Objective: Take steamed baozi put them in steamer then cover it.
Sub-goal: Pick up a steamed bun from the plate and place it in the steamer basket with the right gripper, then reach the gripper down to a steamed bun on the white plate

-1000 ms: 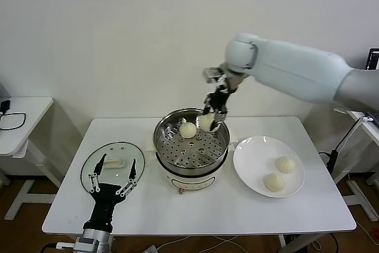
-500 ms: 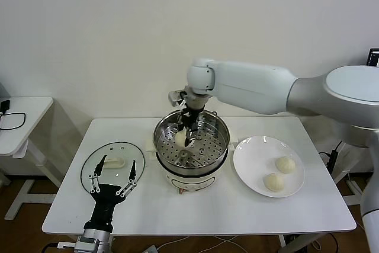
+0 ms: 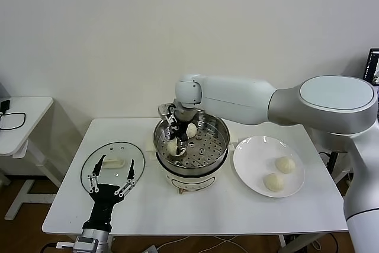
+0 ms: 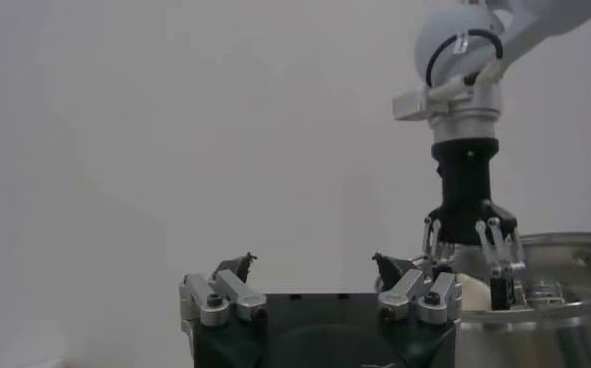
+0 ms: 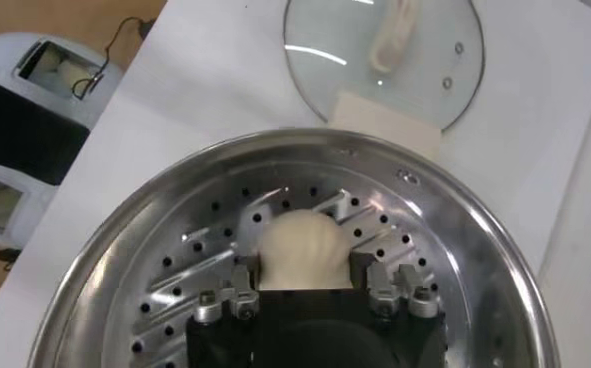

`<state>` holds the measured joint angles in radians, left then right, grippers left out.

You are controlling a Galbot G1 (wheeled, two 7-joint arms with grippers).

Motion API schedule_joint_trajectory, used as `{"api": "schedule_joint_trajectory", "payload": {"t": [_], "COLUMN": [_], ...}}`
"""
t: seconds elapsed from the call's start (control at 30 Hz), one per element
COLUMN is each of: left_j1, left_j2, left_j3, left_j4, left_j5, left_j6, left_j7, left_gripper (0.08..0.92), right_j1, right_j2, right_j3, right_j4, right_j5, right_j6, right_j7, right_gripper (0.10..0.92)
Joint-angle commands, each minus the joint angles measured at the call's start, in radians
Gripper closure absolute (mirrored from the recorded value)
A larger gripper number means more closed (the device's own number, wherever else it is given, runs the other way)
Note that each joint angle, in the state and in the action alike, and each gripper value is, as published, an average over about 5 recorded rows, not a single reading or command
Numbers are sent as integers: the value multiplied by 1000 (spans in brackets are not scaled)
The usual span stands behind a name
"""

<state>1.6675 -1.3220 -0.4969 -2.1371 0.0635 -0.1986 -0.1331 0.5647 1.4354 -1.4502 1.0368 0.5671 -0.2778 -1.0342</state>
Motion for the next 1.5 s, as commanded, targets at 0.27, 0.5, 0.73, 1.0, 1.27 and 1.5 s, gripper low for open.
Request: {"api": "schedule_joint_trajectory", "payload": {"t": [0.27, 0.5, 0.73, 1.0, 1.27, 1.5], "left_j1": [1, 5, 4, 13, 24, 27], "left_j2": [-1, 2, 3, -1, -6, -7], "left_j3": [-2, -7, -1, 3, 3, 3], "left_j4": [-2, -7, -17, -26, -30, -25], "left_j5": [-1, -1, 1, 11, 19, 22], "left_j6": [1, 1, 5, 6, 3, 0], "left_j7": [-1, -1, -1, 0, 2, 3], "left_gripper": [177, 177, 177, 177, 177, 177], "right_j1": [1, 106, 181, 80, -205, -355], "right_j2": [-23, -210, -519, -748, -784, -736], "right_j3": [12, 83, 151, 166, 254, 337], "right_j4": [34, 176, 234, 167, 110, 47], "right_j5": [-7, -92, -219, -348, -430, -485], "right_j6": [-3, 28, 152, 251, 286, 305], "right_j7": [23, -76, -271, -374, -324, -308], "right_gripper": [207, 203, 203, 203, 203, 203]}}
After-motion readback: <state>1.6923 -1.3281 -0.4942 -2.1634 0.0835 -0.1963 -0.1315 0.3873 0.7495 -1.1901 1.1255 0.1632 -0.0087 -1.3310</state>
